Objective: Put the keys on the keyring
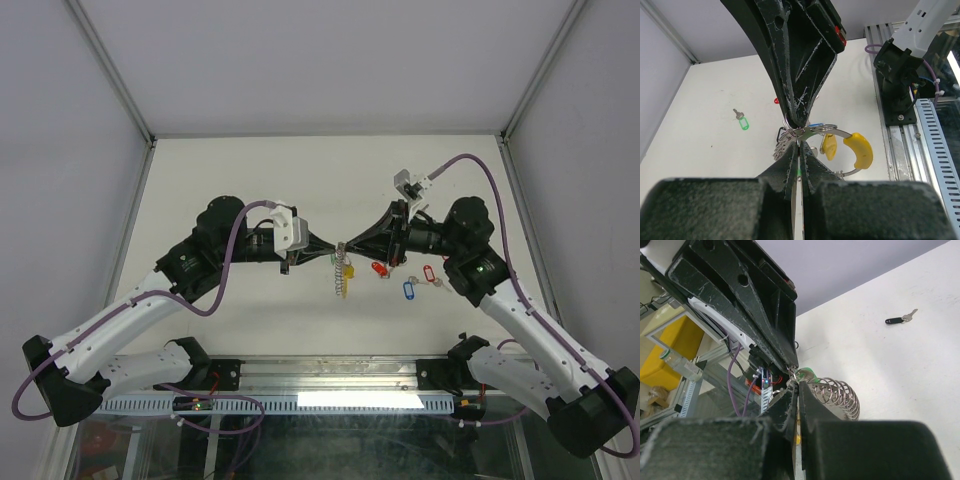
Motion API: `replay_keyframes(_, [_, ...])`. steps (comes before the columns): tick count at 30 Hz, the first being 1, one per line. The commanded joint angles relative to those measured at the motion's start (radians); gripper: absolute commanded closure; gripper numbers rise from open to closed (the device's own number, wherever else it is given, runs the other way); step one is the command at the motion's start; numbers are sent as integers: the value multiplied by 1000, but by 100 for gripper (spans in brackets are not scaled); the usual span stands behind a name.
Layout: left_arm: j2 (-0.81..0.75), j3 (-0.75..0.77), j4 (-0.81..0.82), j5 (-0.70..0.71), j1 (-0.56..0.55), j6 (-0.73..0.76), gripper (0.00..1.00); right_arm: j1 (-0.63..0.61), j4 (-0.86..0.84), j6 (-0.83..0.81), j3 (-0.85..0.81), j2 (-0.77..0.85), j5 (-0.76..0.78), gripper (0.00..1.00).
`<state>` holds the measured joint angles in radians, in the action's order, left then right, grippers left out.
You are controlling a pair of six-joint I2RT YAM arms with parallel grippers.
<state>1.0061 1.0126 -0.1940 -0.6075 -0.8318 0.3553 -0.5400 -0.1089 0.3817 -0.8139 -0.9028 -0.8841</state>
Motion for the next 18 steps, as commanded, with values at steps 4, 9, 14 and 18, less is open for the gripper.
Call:
replay_keyframes(4, [-18, -4, 26, 24, -7, 14, 100, 7, -279, 209, 68, 45, 67, 100])
replay_keyframes(9, [-14, -7, 42, 33, -8, 6, 100, 7, -456, 339, 128, 51, 100, 100])
replay_keyframes(14, [-12, -12, 64, 37, -7, -5, 100, 7, -549, 402, 170, 55, 148, 100])
replay_keyframes(18, [-12, -15, 75, 30, -9, -15, 98, 6, -600, 425, 191, 56, 178, 100])
